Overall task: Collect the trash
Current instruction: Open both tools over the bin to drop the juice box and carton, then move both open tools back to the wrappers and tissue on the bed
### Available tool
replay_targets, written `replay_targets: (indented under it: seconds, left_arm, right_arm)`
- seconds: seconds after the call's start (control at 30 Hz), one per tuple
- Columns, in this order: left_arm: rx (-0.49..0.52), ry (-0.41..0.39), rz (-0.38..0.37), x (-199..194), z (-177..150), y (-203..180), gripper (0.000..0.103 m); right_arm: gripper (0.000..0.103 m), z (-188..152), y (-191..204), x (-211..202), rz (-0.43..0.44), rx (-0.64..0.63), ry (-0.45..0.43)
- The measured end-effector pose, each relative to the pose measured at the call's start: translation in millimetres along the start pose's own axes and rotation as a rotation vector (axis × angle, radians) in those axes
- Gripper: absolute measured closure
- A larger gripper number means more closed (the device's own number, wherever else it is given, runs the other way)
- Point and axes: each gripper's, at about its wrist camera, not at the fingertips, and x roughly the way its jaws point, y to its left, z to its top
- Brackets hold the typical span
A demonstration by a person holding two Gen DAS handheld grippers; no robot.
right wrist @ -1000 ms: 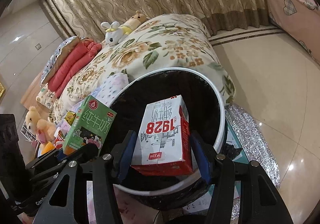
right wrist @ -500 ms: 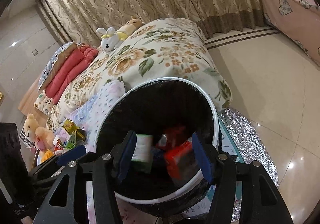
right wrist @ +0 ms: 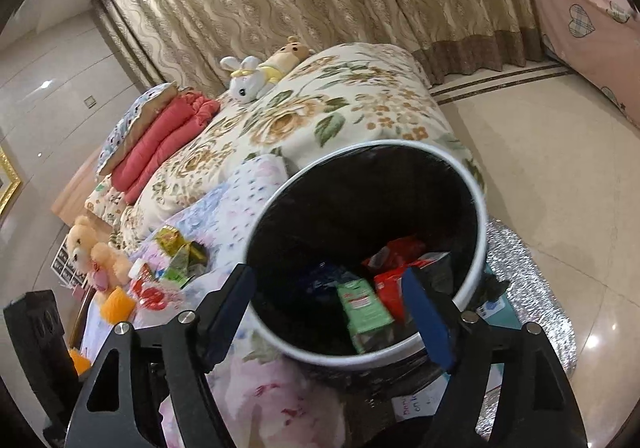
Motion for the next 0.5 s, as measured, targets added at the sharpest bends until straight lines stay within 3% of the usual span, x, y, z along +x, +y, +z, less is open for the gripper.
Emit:
replay_targets:
  seconds: [0.5]
  left_arm:
    - [-0.182,-0.032,0.102,-41,-37,88,0.044]
  right_arm:
    - [0.023,-41,70,14,0.104,-0.096,0.077]
